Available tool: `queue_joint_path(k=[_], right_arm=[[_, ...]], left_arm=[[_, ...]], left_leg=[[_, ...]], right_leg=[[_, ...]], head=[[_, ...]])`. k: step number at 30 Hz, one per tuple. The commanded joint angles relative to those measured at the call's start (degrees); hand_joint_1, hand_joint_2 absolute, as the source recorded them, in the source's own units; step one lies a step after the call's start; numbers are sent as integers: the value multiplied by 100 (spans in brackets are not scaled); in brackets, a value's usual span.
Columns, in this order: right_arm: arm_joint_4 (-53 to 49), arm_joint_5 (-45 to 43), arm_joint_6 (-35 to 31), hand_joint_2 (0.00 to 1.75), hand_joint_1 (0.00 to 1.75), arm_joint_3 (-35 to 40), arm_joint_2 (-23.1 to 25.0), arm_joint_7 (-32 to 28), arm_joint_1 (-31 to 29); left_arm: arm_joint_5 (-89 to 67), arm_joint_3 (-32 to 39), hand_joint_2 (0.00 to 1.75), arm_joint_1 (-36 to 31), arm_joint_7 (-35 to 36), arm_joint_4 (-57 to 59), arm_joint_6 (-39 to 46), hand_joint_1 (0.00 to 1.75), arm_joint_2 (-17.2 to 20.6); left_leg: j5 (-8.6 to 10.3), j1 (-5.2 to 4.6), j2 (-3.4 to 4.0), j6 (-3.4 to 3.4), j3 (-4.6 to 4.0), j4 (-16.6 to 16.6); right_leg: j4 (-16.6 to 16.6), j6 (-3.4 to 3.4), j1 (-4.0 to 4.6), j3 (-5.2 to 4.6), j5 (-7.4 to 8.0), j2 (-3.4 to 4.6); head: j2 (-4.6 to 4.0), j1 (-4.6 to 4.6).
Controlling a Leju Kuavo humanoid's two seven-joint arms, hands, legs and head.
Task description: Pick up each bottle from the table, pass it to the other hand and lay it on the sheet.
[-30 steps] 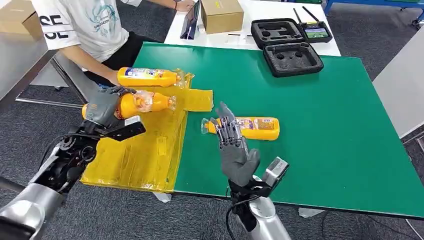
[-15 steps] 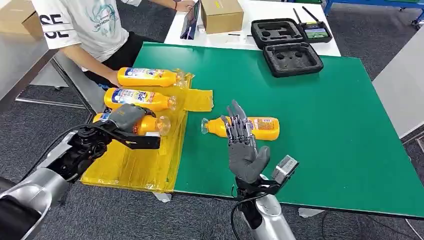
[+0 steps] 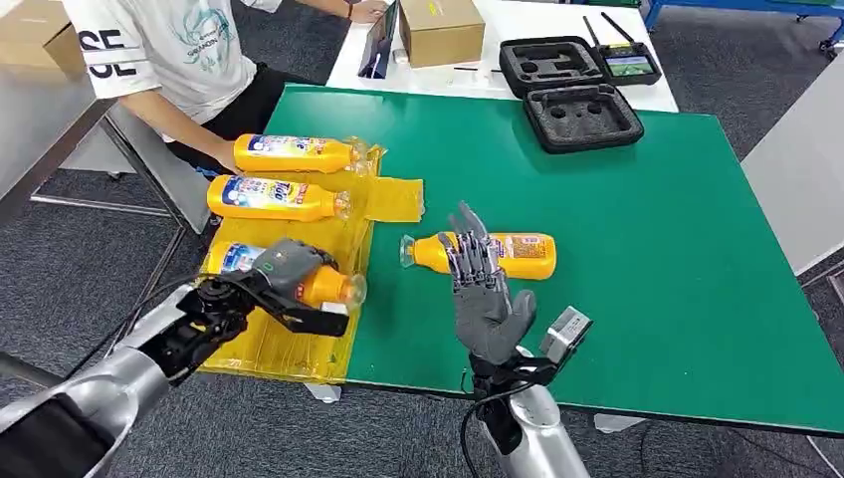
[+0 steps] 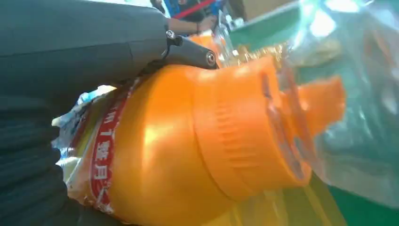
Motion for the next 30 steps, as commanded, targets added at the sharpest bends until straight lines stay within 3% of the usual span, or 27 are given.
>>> queue_joint_path(k=[1,10,11,12,13,14,24,30], right_arm=[[756,-58,92,0,0,-34,-34,-2,-464],[995,-58,137,0,0,-11,-21,-2,-592],[1007,-53,122,0,0,-1,-28,-2,-598],[1015,-41,118,0,0,15,-31,-2,-605],[1015,-41,118,0,0,15,-31,-2,-605],[1029,-36,102,0,0,34,-31,-2,-612],[1408,-99,126,0,0,178,-17,-2,-776],[1707,-111,58,0,0,330,-33,-2,-922]], left_arm=[[-92,-433,175,50,63,798,42,175,-257],[-194,-454,175,86,119,921,66,175,-294],[-7,-316,175,120,33,969,-83,150,-343],[80,-265,175,126,-52,982,-199,108,-343],[80,-265,175,126,-52,982,-199,82,-343],[295,-121,0,140,-197,1017,-376,0,-356],[1343,355,0,7,-1067,1253,-1536,0,-190],[2027,756,0,189,-1382,1120,-1693,0,-65]], left_leg=[[-9,-4,7,8,37,-8],[-6,-4,6,10,54,-11],[-3,-4,5,6,46,-9],[-5,-5,6,9,57,-12],[-3,-5,5,7,54,-11],[-5,-5,10,10,64,-14],[-4,-1,12,5,65,-10],[-4,-2,12,4,63,-11]], right_leg=[[-7,-10,0,35,-8,1],[-11,-10,-1,59,-6,-7],[-7,-6,-2,51,-3,-6],[-10,-10,-2,62,-5,-6],[-8,-8,-2,60,-3,-5],[-11,-12,-2,68,-4,-2],[-8,-7,1,70,-1,3],[-6,-6,1,67,-1,5]], head=[[0,0],[0,0],[0,0],[0,0],[0,0],[0,0],[0,-2],[0,-2]])
